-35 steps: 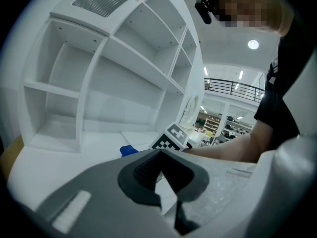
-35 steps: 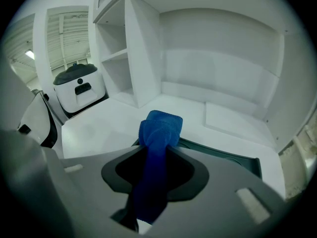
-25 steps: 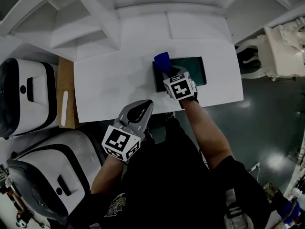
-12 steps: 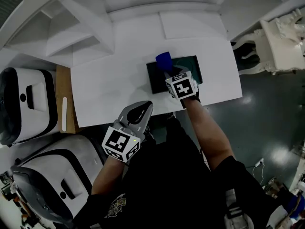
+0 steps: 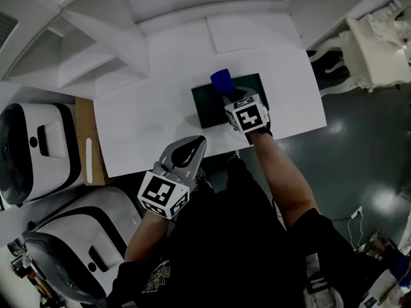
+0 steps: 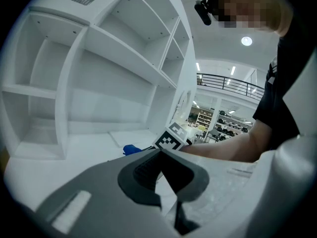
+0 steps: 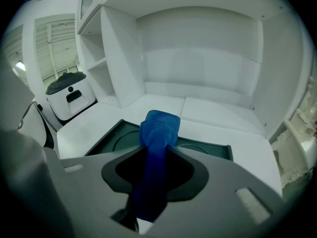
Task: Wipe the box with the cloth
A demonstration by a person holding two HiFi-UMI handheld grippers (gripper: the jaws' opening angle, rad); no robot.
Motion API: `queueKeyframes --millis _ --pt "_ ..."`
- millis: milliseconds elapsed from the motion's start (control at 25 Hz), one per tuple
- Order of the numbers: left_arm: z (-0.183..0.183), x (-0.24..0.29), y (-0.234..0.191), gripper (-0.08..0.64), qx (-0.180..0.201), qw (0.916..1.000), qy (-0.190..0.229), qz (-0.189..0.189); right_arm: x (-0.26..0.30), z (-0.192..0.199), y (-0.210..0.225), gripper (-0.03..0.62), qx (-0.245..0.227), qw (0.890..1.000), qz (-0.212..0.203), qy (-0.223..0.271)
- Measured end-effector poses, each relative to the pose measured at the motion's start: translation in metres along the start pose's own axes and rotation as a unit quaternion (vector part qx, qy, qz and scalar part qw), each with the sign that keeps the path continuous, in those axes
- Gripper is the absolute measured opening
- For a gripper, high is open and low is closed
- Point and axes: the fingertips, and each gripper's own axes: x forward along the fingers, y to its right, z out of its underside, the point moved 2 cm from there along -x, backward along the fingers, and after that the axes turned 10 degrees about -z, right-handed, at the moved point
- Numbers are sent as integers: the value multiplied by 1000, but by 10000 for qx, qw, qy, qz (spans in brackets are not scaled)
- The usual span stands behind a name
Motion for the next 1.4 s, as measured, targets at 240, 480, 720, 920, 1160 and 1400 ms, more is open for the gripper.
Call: queueKeyframes --millis 240,480,720,920,1160,1400 --pt "-2 7 3 2 58 9999 -50 88 -9 7 22 138 163 9997 163 1" --pt "-2 13 4 2 73 9998 -87 152 -14 11 36 138 268 9994 235 3" --pt "-3 18 4 2 76 9997 -116 196 -18 14 45 138 325 9991 284 4" --pt "-4 22 3 2 41 9997 -116 220 -22 16 55 137 368 9986 366 -33" --pt "-2 26 5 2 4 9996 -116 256 -25 18 64 137 379 9981 476 -129" --pt "-3 28 9 2 -8 9996 -97 271 -31 20 70 137 369 9973 591 -221"
